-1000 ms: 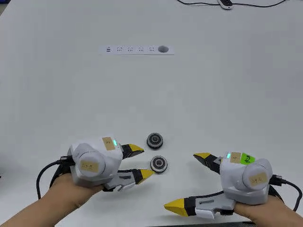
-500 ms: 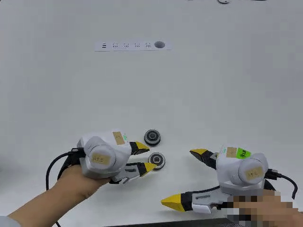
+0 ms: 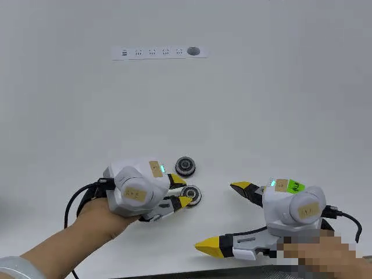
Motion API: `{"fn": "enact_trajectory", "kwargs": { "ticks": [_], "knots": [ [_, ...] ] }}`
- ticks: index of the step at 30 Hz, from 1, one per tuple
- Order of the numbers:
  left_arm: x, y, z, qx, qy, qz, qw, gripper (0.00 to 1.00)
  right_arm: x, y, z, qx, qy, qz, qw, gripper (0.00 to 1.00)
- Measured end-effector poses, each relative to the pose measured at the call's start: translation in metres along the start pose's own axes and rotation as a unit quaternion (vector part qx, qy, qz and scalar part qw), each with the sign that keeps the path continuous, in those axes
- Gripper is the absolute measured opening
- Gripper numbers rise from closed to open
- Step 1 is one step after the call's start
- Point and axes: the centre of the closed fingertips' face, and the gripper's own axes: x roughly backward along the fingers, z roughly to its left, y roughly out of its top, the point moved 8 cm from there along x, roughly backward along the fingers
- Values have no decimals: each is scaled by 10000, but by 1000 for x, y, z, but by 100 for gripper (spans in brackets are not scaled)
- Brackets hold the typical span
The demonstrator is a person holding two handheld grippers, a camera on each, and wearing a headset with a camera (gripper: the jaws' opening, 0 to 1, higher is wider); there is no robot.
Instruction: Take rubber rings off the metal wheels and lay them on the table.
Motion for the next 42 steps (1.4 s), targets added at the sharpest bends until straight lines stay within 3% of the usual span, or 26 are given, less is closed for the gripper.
{"fn": "enact_trajectory", "kwargs": {
  "ticks": [18, 26, 32, 37, 42],
  "knots": [
    [-11, 1, 0, -228, -161, 185, 9994, 16, 1, -3, -2, -121, -31, -52, 9999, 94],
    [-12, 1, 1, -369, -233, 259, 9987, 14, -1, 1, -3, -426, 86, -214, 9988, 93],
    [-12, 0, 2, -311, -252, 247, 9989, 13, -5, 5, -3, -652, 219, -313, 9971, 92],
    [-12, 0, 2, -315, -264, 240, 9989, 13, -8, 9, -4, -967, 379, -437, 9936, 90],
    [-12, 0, 2, -329, -275, 238, 9988, 13, -11, 13, -6, -1413, 507, -644, 9866, 88]
  ]
}}
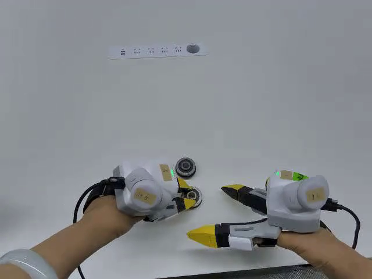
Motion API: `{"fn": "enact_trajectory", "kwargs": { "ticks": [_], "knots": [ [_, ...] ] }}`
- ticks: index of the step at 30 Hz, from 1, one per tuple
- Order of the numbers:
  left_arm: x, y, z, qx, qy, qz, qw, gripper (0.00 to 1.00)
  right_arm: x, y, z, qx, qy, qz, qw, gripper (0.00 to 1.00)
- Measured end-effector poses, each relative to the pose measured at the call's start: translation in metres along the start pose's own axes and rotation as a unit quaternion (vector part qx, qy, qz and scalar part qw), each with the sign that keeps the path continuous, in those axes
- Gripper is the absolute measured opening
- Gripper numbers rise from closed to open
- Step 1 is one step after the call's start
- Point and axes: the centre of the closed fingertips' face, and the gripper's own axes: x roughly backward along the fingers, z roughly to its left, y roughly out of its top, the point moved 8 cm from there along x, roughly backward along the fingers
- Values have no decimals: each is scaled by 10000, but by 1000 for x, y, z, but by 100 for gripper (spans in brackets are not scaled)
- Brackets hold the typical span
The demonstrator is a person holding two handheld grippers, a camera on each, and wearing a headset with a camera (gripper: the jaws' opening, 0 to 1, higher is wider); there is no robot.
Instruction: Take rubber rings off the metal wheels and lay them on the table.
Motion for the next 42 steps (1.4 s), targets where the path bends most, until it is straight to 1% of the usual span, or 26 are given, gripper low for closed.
{"fn": "enact_trajectory", "kwargs": {
  "ticks": [3, 8, 9, 14, 17, 24, 32, 38, 42],
  "knots": [
    [0, 0, 0, -6, 0, -7, 10000, 13, -2, 2, -1, -198, 32, -88, 9998, 87],
    [0, 0, 0, -20, -9, -11, 10000, 13, -6, 3, -3, -462, 76, -141, 9988, 85],
    [0, 0, 0, -22, -10, -12, 10000, 13, -6, 4, -4, -533, 92, -200, 9983, 85],
    [0, -1, 0, -5, -18, -34, 10000, 13, -11, 7, -5, -907, 180, -331, 9952, 85],
    [0, -1, 0, -4, -27, -40, 10000, 13, -14, 9, -4, -974, 242, -355, 9943, 84],
    [1, 0, 0, -8, -46, -41, 10000, 13, -22, 10, -2, -1105, 394, -296, 9926, 84],
    [0, -1, 1, -17, -65, -53, 10000, 13, -26, 12, -2, -1274, 514, -225, 9903, 84],
    [0, -1, 1, -20, -81, -61, 9999, 13, -27, 11, -3, -1386, 607, -61, 9885, 83],
    [0, -1, 1, -22, -85, -65, 9999, 13, -28, 8, 0, -1423, 686, 40, 9874, 82]
  ]
}}
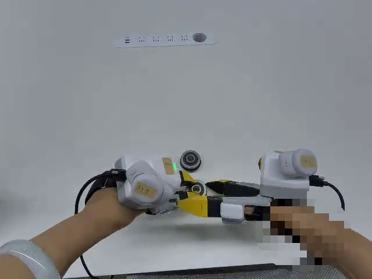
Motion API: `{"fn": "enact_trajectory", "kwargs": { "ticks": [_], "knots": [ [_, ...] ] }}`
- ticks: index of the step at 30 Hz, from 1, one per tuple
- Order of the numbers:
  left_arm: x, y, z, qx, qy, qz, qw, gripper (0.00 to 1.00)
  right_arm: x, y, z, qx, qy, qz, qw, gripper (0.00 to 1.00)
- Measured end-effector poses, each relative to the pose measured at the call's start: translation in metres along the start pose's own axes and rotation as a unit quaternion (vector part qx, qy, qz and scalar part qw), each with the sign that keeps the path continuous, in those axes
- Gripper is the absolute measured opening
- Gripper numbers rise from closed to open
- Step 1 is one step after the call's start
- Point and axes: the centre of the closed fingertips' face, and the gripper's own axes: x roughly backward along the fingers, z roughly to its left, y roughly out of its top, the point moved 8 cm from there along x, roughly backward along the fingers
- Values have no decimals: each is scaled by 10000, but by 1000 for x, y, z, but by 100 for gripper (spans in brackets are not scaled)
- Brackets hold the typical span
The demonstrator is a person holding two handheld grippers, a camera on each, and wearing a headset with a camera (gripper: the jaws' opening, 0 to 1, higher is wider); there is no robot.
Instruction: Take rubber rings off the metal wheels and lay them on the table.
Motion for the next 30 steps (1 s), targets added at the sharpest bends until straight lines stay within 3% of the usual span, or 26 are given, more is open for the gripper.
{"fn": "enact_trajectory", "kwargs": {
  "ticks": [30],
  "knots": [
    [0, 0, 0, 23, -5, 7, 10000, 13, 10, -3, 5, -141, 184, 61, 9997, 79]
  ]
}}
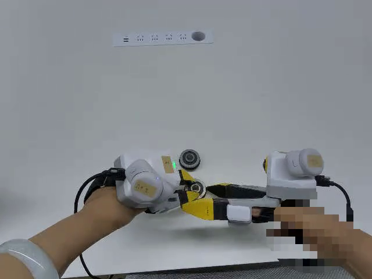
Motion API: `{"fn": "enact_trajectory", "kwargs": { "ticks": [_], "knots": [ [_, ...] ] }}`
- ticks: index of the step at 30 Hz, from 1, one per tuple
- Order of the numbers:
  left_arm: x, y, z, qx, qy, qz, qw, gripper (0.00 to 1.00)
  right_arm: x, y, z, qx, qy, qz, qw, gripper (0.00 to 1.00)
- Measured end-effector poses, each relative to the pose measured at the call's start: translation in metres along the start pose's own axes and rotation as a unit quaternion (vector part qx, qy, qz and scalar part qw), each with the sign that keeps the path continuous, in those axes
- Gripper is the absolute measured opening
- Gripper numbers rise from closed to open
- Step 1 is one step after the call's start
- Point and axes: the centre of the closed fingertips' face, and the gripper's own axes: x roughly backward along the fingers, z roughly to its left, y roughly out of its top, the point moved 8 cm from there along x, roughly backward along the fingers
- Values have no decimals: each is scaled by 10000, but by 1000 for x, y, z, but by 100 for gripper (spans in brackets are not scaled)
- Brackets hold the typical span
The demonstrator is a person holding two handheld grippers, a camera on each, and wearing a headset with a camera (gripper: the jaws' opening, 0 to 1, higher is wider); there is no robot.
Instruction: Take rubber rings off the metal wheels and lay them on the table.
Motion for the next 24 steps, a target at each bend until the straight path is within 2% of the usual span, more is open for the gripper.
{"fn": "enact_trajectory", "kwargs": {
  "ticks": [13, 20, 24],
  "knots": [
    [0, 0, 0, 12, 4, -9, 10000, 13, 3, 0, -5, -101, -111, 10, 9999, 70],
    [0, 0, 0, 15, 9, -13, 10000, 13, 7, 0, -9, -118, -235, 11, 9997, 54],
    [0, 0, 0, 12, 10, -12, 10000, 13, 6, 0, -12, -123, -307, 25, 9995, 51]
  ]
}}
